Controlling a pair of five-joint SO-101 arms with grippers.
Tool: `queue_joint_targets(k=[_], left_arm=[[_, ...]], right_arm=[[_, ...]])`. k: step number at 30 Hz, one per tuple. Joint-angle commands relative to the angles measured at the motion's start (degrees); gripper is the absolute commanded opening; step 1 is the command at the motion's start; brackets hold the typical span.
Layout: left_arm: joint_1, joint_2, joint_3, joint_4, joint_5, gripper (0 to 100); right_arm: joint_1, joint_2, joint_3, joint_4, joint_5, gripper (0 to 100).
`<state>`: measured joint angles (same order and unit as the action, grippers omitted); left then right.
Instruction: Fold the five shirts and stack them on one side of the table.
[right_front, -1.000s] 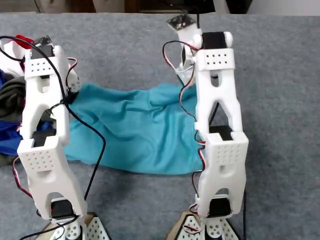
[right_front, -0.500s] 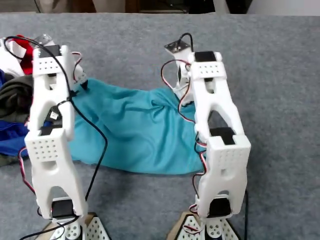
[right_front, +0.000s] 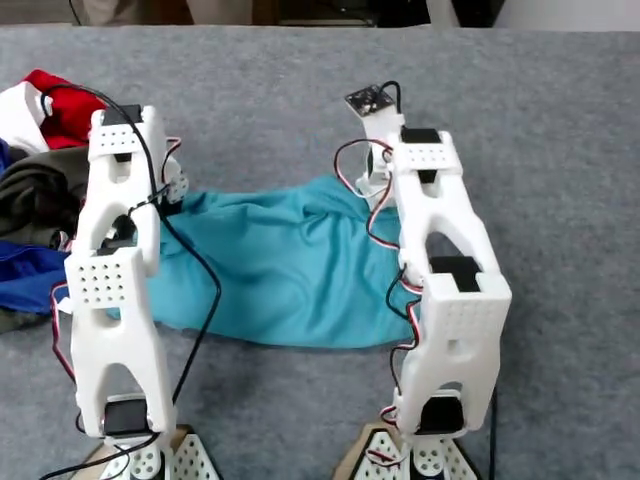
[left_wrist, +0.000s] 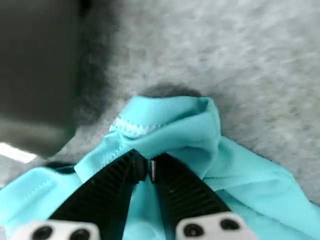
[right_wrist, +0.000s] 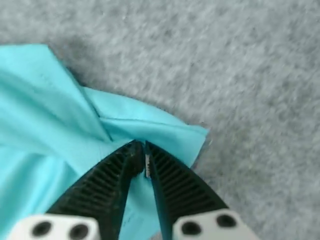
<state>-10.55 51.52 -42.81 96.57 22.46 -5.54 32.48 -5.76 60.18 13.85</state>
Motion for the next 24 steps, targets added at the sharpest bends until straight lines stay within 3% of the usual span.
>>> queue_joint_targets(k=[1, 8, 15, 24], left_arm=[[-1.85, -0.04, -0.97, 2.55, -3.08, 2], [-1.49, -0.04, -2.11, 3.87, -6.07, 3], [-1.93, -0.04, -11.87, 4.13, -6.15, 17], [-4.22, 0.66, -26.2, 3.6, -5.71, 18]], right_arm=[[0.84, -3.82, 0.92, -2.02, 0.35, 1.2], [0.66, -3.56, 1.36, -2.11, 2.99, 1.2], [0.66, -1.98, -0.22, -1.76, 2.99, 1.2], [0.66, -1.98, -0.22, -1.76, 2.99, 1.2]])
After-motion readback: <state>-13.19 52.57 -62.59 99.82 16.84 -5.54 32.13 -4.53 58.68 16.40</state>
